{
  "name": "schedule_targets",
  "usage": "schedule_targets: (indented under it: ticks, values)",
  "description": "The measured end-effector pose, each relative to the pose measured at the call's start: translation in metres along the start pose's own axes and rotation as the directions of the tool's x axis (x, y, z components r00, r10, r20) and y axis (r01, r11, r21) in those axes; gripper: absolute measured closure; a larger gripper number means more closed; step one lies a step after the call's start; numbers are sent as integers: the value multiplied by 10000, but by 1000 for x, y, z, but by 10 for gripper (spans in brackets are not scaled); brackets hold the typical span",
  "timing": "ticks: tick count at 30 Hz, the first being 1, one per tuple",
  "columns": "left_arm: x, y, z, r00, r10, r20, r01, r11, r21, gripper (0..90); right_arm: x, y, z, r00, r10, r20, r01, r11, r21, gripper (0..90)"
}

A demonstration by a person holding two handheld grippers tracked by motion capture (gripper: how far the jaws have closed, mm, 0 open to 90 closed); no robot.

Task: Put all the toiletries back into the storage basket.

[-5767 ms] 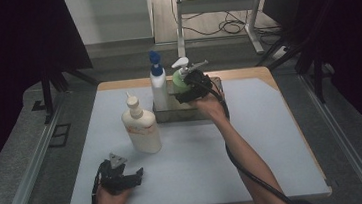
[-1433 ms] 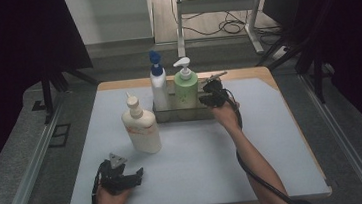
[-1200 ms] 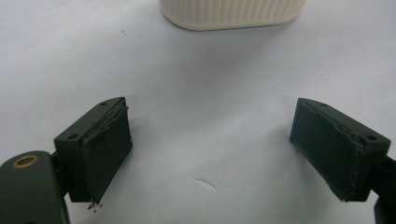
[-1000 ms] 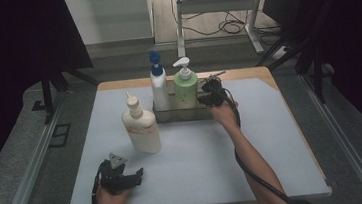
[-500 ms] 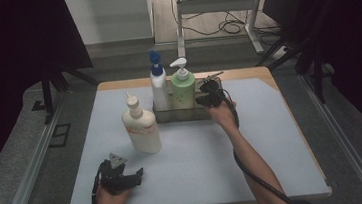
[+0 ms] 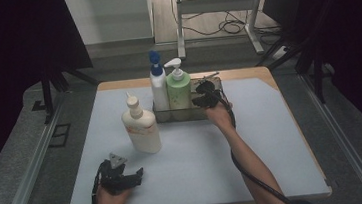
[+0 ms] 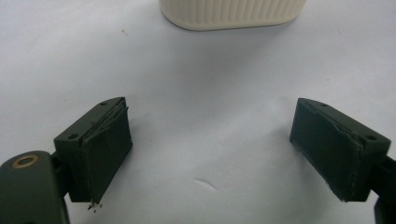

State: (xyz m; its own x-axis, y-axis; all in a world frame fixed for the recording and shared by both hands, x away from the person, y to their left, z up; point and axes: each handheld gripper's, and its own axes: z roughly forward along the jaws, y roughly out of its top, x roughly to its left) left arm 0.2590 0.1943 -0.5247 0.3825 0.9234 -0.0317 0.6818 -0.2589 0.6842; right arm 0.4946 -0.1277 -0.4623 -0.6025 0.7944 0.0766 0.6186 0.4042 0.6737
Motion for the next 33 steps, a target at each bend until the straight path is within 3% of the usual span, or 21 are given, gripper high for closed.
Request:
schedule_targets:
  ticks: [10, 17, 33]
  values:
    - [0, 0, 0, 10000, 0, -2, 0, 10000, -2, 121, 1, -1, 0, 10000, 77, -18, -77, 10000, -62, 892]
    - [0, 0, 0, 10000, -1, -2, 1, 10000, -1, 121, -2, -3, -1, 9991, 327, -273, -331, 9993, -143, 890]
    - [0, 0, 0, 10000, 6, -12, -6, 10000, -14, 121, -4, -5, -15, 9994, 124, -316, -139, 9988, -478, 768]
